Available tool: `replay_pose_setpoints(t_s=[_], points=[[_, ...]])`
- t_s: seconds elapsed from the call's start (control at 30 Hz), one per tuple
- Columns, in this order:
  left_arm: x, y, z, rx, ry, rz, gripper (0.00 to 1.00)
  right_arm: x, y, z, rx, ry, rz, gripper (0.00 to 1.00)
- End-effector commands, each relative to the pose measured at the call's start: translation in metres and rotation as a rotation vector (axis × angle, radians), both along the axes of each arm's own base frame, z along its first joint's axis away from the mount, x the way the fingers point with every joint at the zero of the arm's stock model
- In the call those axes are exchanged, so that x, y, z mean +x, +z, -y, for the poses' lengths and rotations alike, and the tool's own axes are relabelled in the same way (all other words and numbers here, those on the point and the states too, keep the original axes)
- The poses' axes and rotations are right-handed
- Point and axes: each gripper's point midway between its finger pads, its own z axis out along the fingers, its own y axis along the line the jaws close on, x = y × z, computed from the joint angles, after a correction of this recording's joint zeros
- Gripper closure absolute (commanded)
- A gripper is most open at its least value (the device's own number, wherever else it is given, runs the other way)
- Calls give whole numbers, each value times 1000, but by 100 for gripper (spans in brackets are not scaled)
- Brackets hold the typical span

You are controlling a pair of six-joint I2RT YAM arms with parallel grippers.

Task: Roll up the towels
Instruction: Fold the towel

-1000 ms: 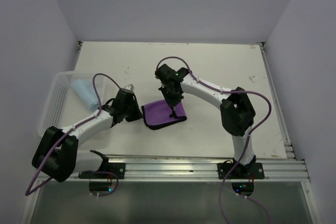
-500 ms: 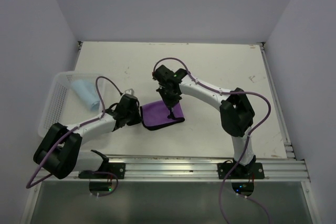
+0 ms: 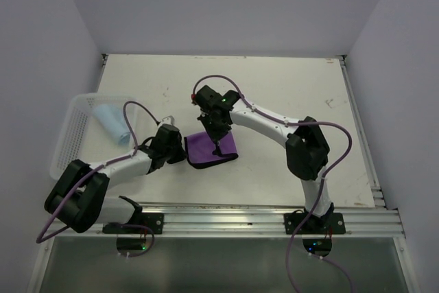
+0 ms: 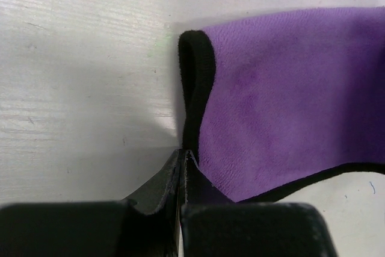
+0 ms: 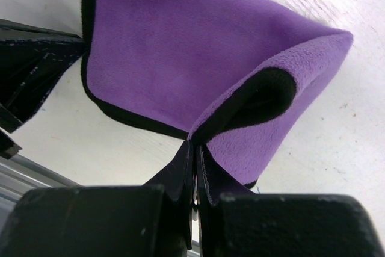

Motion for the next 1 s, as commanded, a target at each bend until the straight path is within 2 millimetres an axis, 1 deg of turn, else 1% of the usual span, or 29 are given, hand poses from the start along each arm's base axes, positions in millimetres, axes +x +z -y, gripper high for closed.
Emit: replay_pose_setpoints(t_s=[0.0, 0.07, 0.13, 0.17, 0.2, 0.3, 0.33, 0.4, 0.43, 0.67, 0.87, 0.97], points=[[0, -3, 2, -19, 15, 9, 100, -2, 4, -21, 34, 47, 3, 99], [-1, -4, 1, -20, 18, 6, 100, -3, 2, -26, 34, 55, 3, 99], [-1, -4, 1, -23, 19, 9, 100, -5, -3, -29, 24, 62, -7, 99], [-1, -4, 1, -23, 19, 11, 100, -4, -2, -33, 30, 65, -2, 99], [-1, -4, 1, -23, 19, 11, 100, -5, -6, -33, 22, 65, -9, 99], [-2, -4, 0, -24, 20, 10, 100, -7, -5, -44, 47, 79, -18, 99], [-2, -4, 0, -23, 21, 11, 100, -7, -9, -46, 44, 77, -26, 99], [-3, -5, 0, -24, 20, 9, 100, -7, -8, -51, 48, 83, -25, 99], [-3, -5, 0, -24, 20, 9, 100, -8, -12, -54, 46, 86, -30, 99], [-4, -5, 0, -25, 19, 8, 100, -9, -16, -69, 53, 105, -34, 99], [-5, -5, 0, -26, 18, 9, 100, -12, -24, -76, 49, 112, -47, 99], [-4, -4, 0, -27, 18, 14, 100, -13, -31, -77, 38, 110, -56, 99]])
